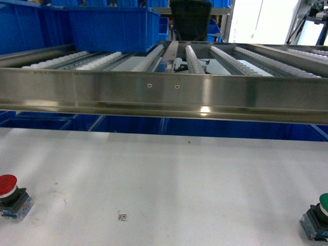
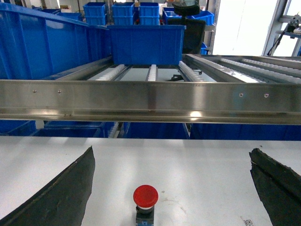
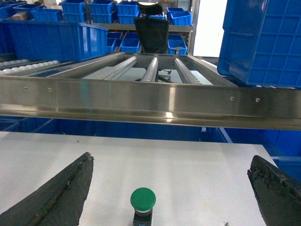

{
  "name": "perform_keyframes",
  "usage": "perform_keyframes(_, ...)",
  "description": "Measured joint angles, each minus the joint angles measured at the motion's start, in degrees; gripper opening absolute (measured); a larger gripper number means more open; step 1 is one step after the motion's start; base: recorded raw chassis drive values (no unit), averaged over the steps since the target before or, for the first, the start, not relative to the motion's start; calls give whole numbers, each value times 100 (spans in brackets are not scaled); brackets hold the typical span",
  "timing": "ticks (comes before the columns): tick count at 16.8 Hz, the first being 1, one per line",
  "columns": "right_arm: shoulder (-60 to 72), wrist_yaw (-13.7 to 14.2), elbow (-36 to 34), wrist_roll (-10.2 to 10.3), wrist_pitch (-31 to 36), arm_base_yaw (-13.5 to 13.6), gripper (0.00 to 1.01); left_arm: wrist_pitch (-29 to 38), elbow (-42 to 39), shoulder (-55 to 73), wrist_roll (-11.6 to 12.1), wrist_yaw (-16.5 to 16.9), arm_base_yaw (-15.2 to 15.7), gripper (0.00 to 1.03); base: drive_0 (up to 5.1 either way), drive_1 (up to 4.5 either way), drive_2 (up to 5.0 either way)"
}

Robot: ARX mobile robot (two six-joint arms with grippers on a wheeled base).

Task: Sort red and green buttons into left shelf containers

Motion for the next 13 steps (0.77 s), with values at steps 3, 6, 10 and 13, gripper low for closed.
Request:
perform_keyframes(3,0,0,0,0,0,0,98,0,0,0,0,0,2,98,0,0,0)
perform_keyframes(6,0,0,0,0,-2,0,98,-9,0,0,0,-2,2,98,0,0,0)
perform_keyframes(10,730,343,-9,-109,859,437,98,398,-13,476,-57,455,553,98,0,0,0)
perform_keyframes(13,1963,306,2,-195,1845,533,98,1340,-4,1473,-168,586,675,98,0,0,0)
